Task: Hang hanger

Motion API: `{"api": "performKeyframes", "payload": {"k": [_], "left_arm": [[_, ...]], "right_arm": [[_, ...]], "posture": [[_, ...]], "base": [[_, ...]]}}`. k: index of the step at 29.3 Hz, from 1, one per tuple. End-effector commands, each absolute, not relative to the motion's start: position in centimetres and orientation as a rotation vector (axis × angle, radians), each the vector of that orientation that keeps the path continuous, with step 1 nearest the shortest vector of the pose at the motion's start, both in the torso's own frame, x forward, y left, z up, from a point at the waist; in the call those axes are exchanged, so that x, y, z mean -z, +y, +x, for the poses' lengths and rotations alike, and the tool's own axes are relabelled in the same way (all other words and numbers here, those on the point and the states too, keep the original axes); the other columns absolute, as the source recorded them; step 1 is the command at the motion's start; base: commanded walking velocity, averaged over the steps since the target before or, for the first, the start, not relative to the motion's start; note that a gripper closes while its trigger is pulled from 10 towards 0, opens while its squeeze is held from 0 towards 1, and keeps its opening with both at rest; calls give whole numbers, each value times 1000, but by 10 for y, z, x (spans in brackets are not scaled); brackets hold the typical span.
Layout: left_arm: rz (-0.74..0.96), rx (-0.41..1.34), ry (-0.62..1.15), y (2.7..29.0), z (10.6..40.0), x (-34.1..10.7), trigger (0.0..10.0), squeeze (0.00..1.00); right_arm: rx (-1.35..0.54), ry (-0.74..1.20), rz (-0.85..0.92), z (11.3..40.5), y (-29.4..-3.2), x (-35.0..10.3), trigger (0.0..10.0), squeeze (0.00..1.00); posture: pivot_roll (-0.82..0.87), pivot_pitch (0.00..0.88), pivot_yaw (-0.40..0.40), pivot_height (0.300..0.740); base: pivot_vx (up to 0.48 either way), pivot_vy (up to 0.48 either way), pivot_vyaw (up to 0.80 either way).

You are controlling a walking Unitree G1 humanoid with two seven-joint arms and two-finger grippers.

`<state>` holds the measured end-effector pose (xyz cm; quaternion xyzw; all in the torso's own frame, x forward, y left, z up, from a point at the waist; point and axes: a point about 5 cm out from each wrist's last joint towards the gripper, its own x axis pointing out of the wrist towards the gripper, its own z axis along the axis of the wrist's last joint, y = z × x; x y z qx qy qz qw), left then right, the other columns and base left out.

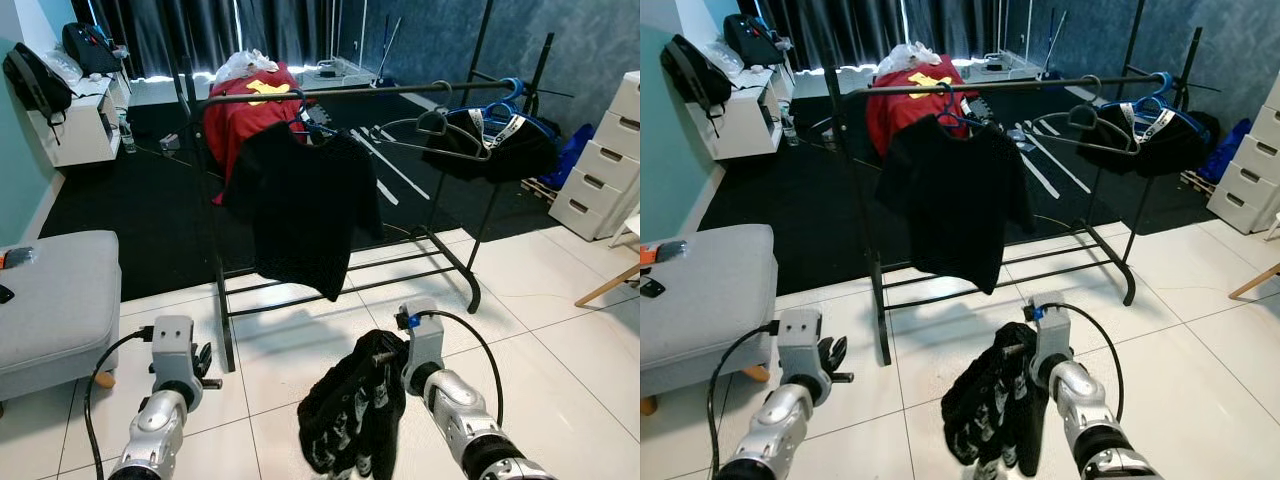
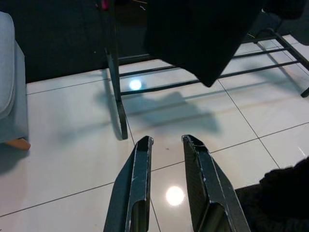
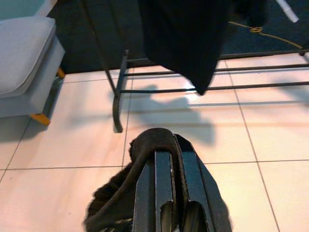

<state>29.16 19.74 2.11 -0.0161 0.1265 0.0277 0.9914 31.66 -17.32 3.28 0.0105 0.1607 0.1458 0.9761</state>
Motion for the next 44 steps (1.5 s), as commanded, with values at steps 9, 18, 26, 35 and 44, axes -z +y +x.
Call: {"api": "performKeyframes", "payload": {"k": [9, 18, 26, 35, 44], "left_arm": [[7, -36, 251, 187, 298, -27, 10000, 0], [-13, -94, 278, 192, 298, -26, 10000, 0], [6, -115, 311, 200, 298, -26, 10000, 0], [29, -100, 280, 199, 300, -31, 10000, 0], [13, -114, 238, 198, 299, -35, 10000, 0]], "right_arm": [[-263, 272, -63, 323, -169, -42, 10000, 0], [-291, 268, -94, 324, -163, -44, 10000, 0], [-317, 251, -91, 327, -158, -48, 10000, 0], [-317, 247, -88, 327, -158, -49, 10000, 0], [-308, 210, -33, 324, -157, -50, 10000, 0]], "posture": [[-12, 26, -24, 740], [-11, 26, -26, 740], [-14, 29, -21, 740], [-8, 21, -21, 740], [16, 7, -15, 740]], "base": [[0, -267, 444], [0, -107, 178], [0, 119, 0], [0, 310, 0], [0, 0, 0]]}}
